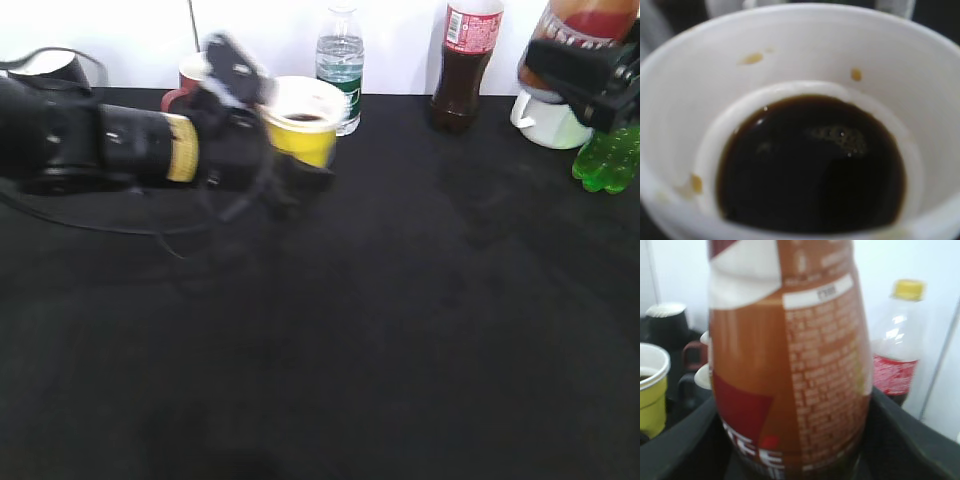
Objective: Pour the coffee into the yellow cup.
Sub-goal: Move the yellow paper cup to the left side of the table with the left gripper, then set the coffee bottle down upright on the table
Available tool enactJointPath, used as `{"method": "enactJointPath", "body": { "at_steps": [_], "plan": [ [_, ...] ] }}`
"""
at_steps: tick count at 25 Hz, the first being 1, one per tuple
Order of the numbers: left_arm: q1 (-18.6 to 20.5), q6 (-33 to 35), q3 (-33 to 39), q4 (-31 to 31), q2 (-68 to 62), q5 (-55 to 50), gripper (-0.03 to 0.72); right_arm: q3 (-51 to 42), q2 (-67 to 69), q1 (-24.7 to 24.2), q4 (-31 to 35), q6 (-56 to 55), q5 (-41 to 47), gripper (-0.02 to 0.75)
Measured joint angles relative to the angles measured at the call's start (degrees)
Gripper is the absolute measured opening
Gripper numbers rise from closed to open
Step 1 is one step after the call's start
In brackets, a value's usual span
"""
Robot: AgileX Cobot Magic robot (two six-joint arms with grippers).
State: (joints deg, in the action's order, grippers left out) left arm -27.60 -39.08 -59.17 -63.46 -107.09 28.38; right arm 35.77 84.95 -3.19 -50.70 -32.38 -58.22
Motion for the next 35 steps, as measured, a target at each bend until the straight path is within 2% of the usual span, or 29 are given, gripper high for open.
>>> {"method": "enactJointPath", "body": {
  "at_steps": [5, 9, 10, 12, 14, 17, 20, 25, 29, 31, 35],
  "plan": [
    [8.36, 0.00, 2.69, 0.48, 0.00, 5.14, 0.450, 0.00, 0.00, 0.00, 0.29, -0.13, 0.00, 0.546],
    [12.91, 0.00, 4.59, 2.42, -0.05, 8.28, 0.450, 0.00, 0.00, 0.00, 0.29, -0.13, 0.07, 0.546],
    [14.07, 0.68, 5.49, 3.50, -0.47, 10.06, 0.450, 0.00, 0.00, 0.00, 0.29, -0.13, 0.12, 0.546],
    [15.94, 5.17, 7.23, 9.40, -1.84, 12.36, 0.450, 0.00, 0.00, 0.00, 0.29, -0.13, 0.65, 0.546],
    [16.37, 9.77, 7.84, 14.27, -3.51, 14.17, 0.450, 0.00, 0.00, 0.00, 0.30, -0.13, 0.92, 0.546],
    [16.37, 14.61, 7.84, 17.66, -7.23, 15.40, 0.450, 0.00, 0.00, 0.00, 0.30, -0.16, 1.56, 0.546],
    [16.37, 19.23, 7.84, 18.08, -10.18, 15.40, 0.450, 0.00, 0.00, 0.00, 0.30, -0.16, 2.31, 0.546],
    [16.37, 19.83, 7.84, 18.49, -10.93, 16.86, 0.463, 0.00, 0.00, 0.00, 0.30, -0.16, 3.51, 0.546],
    [16.31, 18.45, 8.26, 18.09, -10.93, 17.10, 0.600, 0.00, 0.00, 0.00, 0.30, -0.21, 3.63, 0.546],
    [16.31, 18.23, 10.15, 18.91, -10.00, 17.69, 0.627, 0.00, 0.00, 0.00, 0.30, -0.21, 3.58, 0.546],
    [16.43, 18.02, 17.20, 22.38, -4.63, 15.99, 0.633, 0.00, 0.49, 0.00, 0.35, -0.21, 3.88, 0.546]
  ]
}}
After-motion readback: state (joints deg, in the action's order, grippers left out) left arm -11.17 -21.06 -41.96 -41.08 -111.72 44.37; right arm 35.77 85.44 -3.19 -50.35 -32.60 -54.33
